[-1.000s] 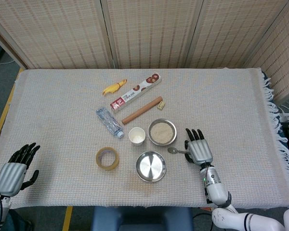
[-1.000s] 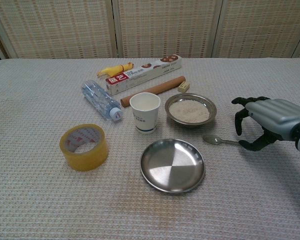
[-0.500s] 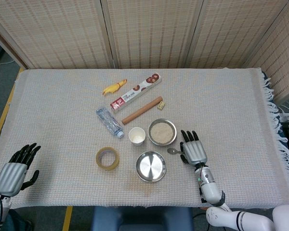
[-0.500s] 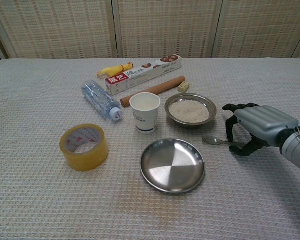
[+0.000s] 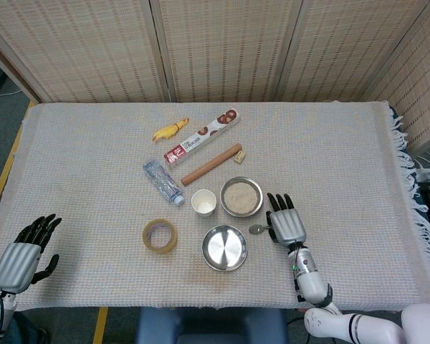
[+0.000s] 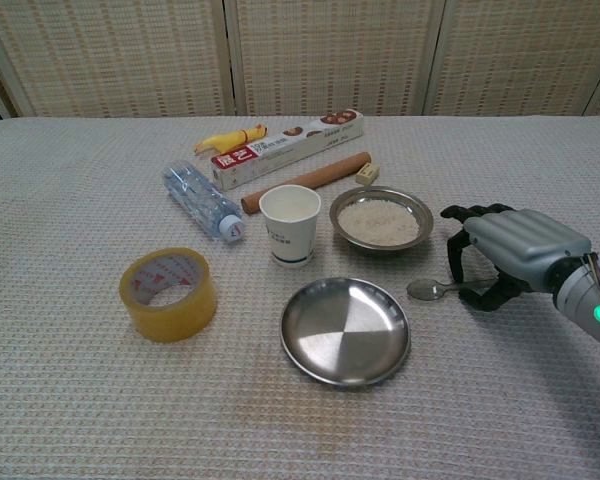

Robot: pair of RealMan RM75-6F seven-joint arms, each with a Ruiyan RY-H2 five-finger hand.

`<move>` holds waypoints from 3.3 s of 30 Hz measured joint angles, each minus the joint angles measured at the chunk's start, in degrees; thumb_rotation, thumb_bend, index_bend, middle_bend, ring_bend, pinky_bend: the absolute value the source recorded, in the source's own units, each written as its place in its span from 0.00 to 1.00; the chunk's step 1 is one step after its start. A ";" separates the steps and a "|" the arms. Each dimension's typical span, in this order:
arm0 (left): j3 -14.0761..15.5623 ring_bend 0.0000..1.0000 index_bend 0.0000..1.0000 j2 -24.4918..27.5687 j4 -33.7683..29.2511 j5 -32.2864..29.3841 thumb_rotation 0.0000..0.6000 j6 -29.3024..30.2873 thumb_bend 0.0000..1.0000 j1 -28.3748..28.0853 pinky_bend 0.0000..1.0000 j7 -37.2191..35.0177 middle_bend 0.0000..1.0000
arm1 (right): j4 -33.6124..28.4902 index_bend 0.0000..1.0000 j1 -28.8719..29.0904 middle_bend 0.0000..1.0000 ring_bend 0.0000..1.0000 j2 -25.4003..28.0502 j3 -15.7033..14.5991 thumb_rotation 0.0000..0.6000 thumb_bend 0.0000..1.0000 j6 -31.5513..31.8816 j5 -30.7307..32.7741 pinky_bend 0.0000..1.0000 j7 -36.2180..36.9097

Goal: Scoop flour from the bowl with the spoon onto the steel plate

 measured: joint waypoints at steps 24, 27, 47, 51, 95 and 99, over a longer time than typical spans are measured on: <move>0.14 0.03 0.00 0.03 -0.09 -0.17 1.00 -0.31 0.45 -0.13 0.15 0.00 0.00 | 3.18 0.83 -0.33 0.50 0.00 -2.12 -1.06 1.00 0.34 2.79 -3.45 0.00 0.57; 0.15 0.03 0.00 0.05 -0.05 -0.19 1.00 -0.32 0.45 -0.13 0.16 -0.12 0.00 | 3.38 0.85 -0.38 0.51 0.00 -2.34 -1.10 1.00 0.34 3.16 -4.00 0.00 0.60; 0.27 0.03 0.00 0.07 -0.35 -0.38 1.00 -0.62 0.45 -0.17 0.16 0.44 0.00 | 4.42 0.93 -0.87 0.56 0.03 -3.19 -1.01 1.00 0.36 4.82 -5.87 0.00 -0.92; 0.30 0.03 0.00 0.09 -0.37 -0.37 1.00 -0.72 0.45 -0.22 0.16 0.41 0.00 | 4.23 0.93 -1.00 0.57 0.04 -3.02 -0.83 1.00 0.37 4.83 -5.79 0.00 -1.08; 0.65 0.04 0.00 0.64 -0.77 0.25 1.00 -0.31 0.45 -0.06 0.16 -0.24 0.00 | -2.24 0.94 19.48 0.57 0.04 4.28 7.78 1.00 0.38 1.45 14.40 0.00 -37.39; 0.76 0.04 0.00 0.71 -0.65 0.12 1.00 -0.77 0.45 -0.18 0.16 -0.55 0.00 | 0.41 0.95 21.52 0.58 0.05 1.99 6.13 1.00 0.38 0.85 16.08 0.00 -39.37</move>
